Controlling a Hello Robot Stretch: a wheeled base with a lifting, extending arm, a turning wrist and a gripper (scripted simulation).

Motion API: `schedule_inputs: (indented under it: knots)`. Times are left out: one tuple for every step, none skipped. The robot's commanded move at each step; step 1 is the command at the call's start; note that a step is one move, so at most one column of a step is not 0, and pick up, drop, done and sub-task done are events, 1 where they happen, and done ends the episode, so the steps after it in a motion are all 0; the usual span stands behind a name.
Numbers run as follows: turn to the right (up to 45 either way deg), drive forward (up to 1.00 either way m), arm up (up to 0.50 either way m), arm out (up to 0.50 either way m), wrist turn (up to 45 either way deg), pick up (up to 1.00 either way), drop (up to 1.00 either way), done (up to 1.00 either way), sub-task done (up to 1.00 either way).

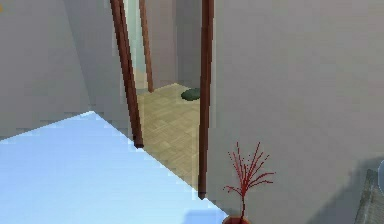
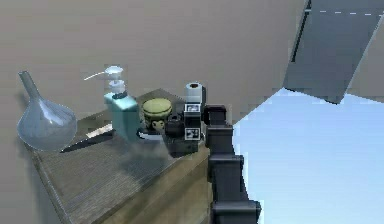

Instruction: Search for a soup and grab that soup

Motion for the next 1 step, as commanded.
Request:
schedule_inputs:
  knots:
    - [0.0, 0.00, 0.00, 0.00, 0.0, 0.00, 0.00, 1.00, 0.00]
